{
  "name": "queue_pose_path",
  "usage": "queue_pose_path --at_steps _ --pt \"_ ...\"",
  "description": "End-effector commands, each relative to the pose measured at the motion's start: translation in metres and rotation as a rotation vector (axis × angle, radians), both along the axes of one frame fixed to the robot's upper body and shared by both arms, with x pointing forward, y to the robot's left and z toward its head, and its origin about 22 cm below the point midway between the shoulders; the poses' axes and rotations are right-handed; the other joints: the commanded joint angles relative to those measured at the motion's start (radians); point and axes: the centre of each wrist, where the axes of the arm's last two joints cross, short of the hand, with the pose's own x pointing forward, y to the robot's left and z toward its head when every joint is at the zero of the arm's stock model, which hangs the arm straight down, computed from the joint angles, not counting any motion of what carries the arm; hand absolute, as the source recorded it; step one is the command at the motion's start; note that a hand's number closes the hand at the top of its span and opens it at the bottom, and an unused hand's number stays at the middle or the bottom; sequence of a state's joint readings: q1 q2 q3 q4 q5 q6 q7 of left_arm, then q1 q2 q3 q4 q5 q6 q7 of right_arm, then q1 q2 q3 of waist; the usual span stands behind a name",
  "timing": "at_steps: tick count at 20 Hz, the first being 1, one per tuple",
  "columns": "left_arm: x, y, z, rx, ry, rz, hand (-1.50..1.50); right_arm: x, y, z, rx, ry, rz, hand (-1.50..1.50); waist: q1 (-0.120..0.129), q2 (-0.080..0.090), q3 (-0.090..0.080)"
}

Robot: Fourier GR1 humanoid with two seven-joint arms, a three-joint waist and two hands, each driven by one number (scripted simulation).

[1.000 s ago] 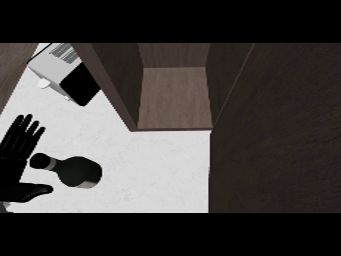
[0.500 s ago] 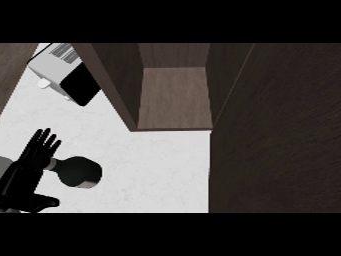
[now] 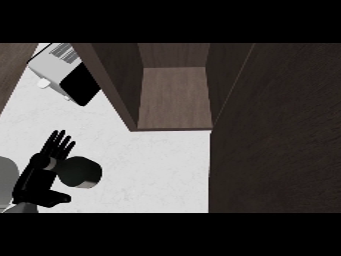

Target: Pick up the wine, place it into the cabinet and close the cabinet

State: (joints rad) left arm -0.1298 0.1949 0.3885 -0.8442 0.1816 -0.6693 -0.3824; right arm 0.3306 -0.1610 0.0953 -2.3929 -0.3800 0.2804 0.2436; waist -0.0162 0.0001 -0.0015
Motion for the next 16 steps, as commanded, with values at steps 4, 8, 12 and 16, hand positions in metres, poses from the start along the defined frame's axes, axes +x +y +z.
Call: queue_pose_path --at_steps 4,8,12,16 --pt "0.016 -0.019 -0.017 -0.091 -0.030 0.012 -1.50 -0.028 0.006 0.032 0.023 -0.050 0.013 -1.50 0.002 0.000 0.000" --pt "0.018 -0.018 -0.022 -0.078 -0.022 0.042 -1.50 -0.024 0.003 0.024 0.030 -0.062 -0.012 -1.50 0.002 0.000 0.000" --pt "0.017 -0.028 -0.028 -0.143 -0.015 -0.059 1.50 -0.028 0.002 0.025 0.027 -0.068 -0.004 -1.50 -0.003 -0.001 0.000" --pt "0.036 -0.041 -0.024 -0.212 0.001 -0.135 1.50 -0.017 -0.003 0.021 0.019 -0.051 0.009 -1.50 -0.001 0.000 0.000"
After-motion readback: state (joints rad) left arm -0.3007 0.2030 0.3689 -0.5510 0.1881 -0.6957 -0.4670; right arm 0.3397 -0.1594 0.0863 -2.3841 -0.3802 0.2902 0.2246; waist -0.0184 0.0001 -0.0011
